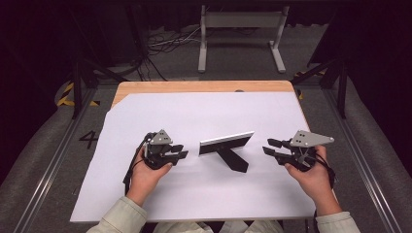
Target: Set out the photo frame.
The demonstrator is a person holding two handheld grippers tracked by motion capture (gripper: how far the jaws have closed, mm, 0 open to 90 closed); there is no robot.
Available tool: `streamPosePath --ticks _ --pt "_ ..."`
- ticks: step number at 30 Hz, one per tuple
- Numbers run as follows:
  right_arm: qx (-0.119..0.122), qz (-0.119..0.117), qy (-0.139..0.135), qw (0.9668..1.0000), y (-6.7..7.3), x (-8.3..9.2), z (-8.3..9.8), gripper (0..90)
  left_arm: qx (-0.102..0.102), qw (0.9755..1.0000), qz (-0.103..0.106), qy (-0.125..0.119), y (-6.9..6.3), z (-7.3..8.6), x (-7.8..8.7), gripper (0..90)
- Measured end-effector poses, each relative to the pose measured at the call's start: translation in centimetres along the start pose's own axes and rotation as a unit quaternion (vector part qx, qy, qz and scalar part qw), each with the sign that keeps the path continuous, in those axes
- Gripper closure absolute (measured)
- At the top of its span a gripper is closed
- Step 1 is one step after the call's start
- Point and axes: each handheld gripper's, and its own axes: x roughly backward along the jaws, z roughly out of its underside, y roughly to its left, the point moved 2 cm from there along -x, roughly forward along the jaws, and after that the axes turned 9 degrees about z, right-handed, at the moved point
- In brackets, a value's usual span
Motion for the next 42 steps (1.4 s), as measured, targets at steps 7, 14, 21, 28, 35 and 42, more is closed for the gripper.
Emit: streamPosePath --ticks 7,14,21,28,35,42 --pt "-0.007 -0.004 0.007 0.9999 -0.2 0.1 0.1 67.1 0.008 0.9999 0.009 0.001 0.4 -0.3 -1.1 67.8" --pt "-0.008 -0.004 0.011 0.9999 -0.2 0.2 0.2 67.8 0.011 0.9998 0.014 0.002 0.5 -1.0 -2.5 69.8" --pt "-0.015 -0.002 0.018 0.9997 -0.2 0.6 0.8 70.2 0.015 0.9996 0.016 0.019 0.6 -1.1 -4.2 78.5" --pt "-0.025 0.003 0.017 0.9995 -0.3 1.6 1.2 71.8 0.027 0.9992 0.012 0.028 1.6 -0.7 -5.8 88.5" --pt "-0.032 0.003 0.016 0.9993 -0.4 2.0 1.4 72.4 0.025 0.9990 0.015 0.033 1.9 -0.5 -6.6 90.0" --pt "-0.036 0.000 0.015 0.9992 -0.3 2.1 1.5 72.3 0.016 0.9993 0.007 0.032 2.1 -0.5 -7.1 90.0"
